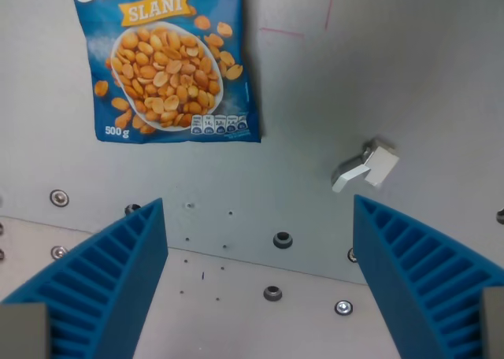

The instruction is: Rotate around gripper positive x

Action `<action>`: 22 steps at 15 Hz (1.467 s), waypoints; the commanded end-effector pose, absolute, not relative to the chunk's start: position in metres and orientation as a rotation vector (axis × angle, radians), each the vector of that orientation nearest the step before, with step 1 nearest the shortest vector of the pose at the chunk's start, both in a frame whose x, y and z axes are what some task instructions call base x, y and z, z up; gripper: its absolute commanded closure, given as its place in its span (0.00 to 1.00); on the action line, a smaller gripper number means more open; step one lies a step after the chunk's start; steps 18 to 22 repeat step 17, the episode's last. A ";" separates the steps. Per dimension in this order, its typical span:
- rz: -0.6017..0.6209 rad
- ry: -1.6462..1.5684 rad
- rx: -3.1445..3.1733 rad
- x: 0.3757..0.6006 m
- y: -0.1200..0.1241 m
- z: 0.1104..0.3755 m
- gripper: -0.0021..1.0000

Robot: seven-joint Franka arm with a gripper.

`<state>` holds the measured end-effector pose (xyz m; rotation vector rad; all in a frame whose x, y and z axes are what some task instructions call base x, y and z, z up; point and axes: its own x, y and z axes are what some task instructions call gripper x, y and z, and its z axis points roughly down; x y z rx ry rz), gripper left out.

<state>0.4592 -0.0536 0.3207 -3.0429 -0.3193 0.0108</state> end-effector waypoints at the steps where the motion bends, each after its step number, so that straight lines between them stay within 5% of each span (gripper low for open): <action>1: 0.054 -0.322 -2.829 0.461 -0.060 0.325 0.00; 22: 0.083 -0.298 -2.618 0.461 -0.060 0.325 0.00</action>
